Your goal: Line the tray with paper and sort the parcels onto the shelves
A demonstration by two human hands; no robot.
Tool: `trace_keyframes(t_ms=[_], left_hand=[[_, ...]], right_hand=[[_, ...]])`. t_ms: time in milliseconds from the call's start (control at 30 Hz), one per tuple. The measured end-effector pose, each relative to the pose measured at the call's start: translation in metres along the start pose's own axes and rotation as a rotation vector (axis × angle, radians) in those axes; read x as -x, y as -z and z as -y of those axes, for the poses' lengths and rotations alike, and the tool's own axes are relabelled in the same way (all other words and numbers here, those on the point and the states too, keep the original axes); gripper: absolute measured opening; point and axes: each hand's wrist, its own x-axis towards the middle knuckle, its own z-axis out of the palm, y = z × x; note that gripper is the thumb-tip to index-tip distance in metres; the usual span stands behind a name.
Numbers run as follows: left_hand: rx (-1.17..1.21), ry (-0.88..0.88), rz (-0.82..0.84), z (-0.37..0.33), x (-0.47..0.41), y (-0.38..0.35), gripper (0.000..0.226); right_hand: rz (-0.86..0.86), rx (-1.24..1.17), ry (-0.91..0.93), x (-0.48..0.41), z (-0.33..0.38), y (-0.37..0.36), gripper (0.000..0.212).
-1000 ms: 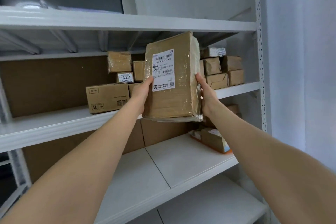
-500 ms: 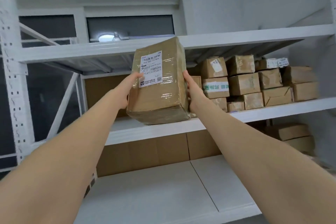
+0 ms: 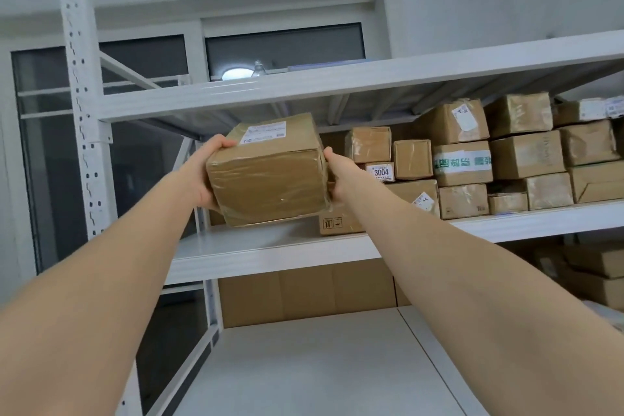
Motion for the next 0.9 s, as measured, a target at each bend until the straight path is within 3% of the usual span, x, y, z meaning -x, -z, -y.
trace_keyframes(t_ms=[100, 233, 500, 700, 900], left_hand=[[-0.016, 0.042, -0.049, 0.0, -0.014, 0.008, 0.039], [-0.014, 0.081, -0.086, 0.008, -0.037, 0.008, 0.038], [-0.035, 0.13, -0.071, 0.02, -0.09, -0.004, 0.035], [-0.003, 0.151, -0.055, 0.028, -0.124, 0.003, 0.028], [-0.038, 0.105, -0.02, 0.03, -0.137, 0.019, 0.021]], right_hand=[[-0.043, 0.072, 0.055, -0.014, -0.007, -0.017, 0.049], [-0.116, 0.169, 0.142, -0.032, -0.009, -0.029, 0.062], [-0.223, 0.38, 0.273, -0.067, -0.016, -0.026, 0.063], [-0.234, 0.733, 0.41, -0.091, -0.023, -0.035, 0.039], [-0.245, 0.857, 0.442, -0.115, -0.036, -0.051, 0.045]])
